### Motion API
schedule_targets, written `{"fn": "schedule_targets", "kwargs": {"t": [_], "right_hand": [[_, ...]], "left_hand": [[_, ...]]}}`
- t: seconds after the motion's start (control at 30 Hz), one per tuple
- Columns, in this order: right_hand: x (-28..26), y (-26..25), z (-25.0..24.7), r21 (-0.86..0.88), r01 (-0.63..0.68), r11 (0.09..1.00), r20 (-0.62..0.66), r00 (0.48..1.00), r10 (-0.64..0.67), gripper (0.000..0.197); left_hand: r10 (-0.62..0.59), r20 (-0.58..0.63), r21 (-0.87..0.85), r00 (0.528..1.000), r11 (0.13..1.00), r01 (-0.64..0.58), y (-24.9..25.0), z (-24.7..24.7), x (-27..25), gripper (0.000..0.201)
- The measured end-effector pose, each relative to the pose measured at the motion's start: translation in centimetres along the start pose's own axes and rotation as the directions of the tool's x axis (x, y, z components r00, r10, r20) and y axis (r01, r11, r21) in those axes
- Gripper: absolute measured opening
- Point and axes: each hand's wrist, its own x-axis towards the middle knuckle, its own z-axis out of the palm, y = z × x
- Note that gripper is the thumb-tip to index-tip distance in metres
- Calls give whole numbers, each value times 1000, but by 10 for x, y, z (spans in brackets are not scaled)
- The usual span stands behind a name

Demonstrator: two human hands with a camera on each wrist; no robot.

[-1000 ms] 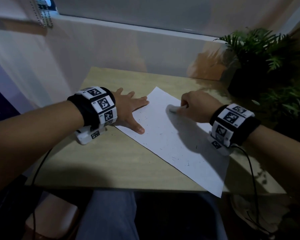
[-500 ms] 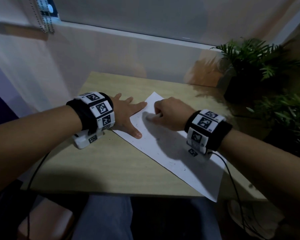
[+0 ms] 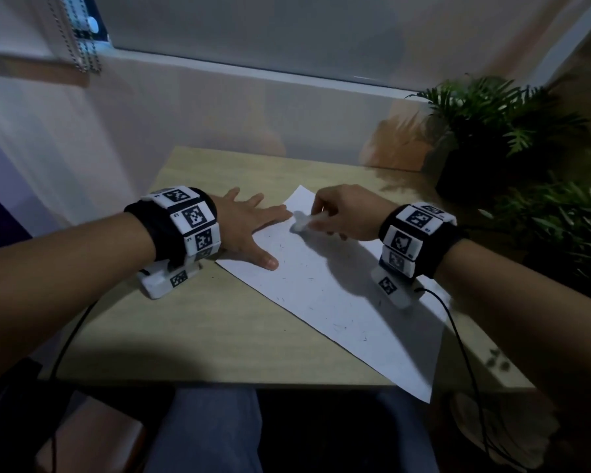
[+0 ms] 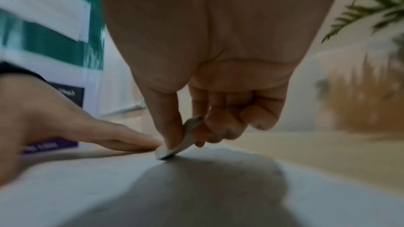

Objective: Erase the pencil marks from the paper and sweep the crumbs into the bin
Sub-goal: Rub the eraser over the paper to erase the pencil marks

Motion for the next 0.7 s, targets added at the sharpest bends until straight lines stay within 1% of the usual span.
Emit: {"fn": "schedule_targets", "kwargs": {"t": [0.03, 0.07, 0.13, 0.17, 0.23, 0.3, 0.33, 0.4, 0.47, 0.5, 0.53, 0.6, 0.67, 0.7], "right_hand": [[2, -1, 0, 2, -14, 1000, 32, 999, 13, 39], [6, 1, -2, -21, -44, 999, 33, 998, 45, 45], [15, 6, -9, -81, -112, 990, -15, 994, 111, 52], [17, 7, -10, -96, -127, 987, -44, 991, 123, 52], [20, 1, -7, -100, -86, 991, -61, 995, 80, 47], [18, -10, 0, -82, -16, 996, -25, 1000, 14, 44], [18, -14, 1, -63, -5, 998, -10, 1000, 5, 46], [21, -11, -3, -74, -64, 995, -29, 998, 62, 49], [25, -6, -11, -146, -131, 981, -82, 989, 120, 48], [26, -6, -11, -190, -143, 971, -100, 987, 126, 47], [25, -10, -8, -223, -135, 965, -103, 988, 114, 47], [21, -24, 3, -233, -57, 971, -73, 996, 41, 49], [14, -33, 9, -163, 20, 986, 11, 1000, -19, 51], [14, -32, 8, -138, 21, 990, 40, 999, -16, 52]], "left_hand": [[-40, 10, -21, 999, 999, 40, 1, 0, -1, 115], [-72, 21, -37, 997, 997, 73, 2, -1, -3, 118], [-94, 39, -35, 995, 995, 96, 6, -4, -7, 119], [-89, 44, -29, 995, 995, 91, 8, -5, -9, 117], [-84, 37, -24, 996, 996, 85, 8, -6, -9, 114], [-85, 34, -10, 996, 996, 85, 5, -4, -6, 119], [-86, 36, -8, 996, 996, 86, 3, -4, -5, 120], [-87, 39, -5, 995, 996, 87, 4, -3, -4, 117], [-95, 28, 5, 995, 995, 95, 6, -3, -6, 117], [-98, 21, 11, 995, 995, 98, 8, -4, -8, 117], [-95, 16, 17, 995, 995, 95, 8, -4, -8, 116], [-93, 11, 11, 996, 996, 93, 8, -4, -8, 115], [-91, 10, 17, 996, 996, 91, 9, -5, -10, 116], [-89, 14, 18, 996, 996, 89, 11, -6, -11, 115]]}}
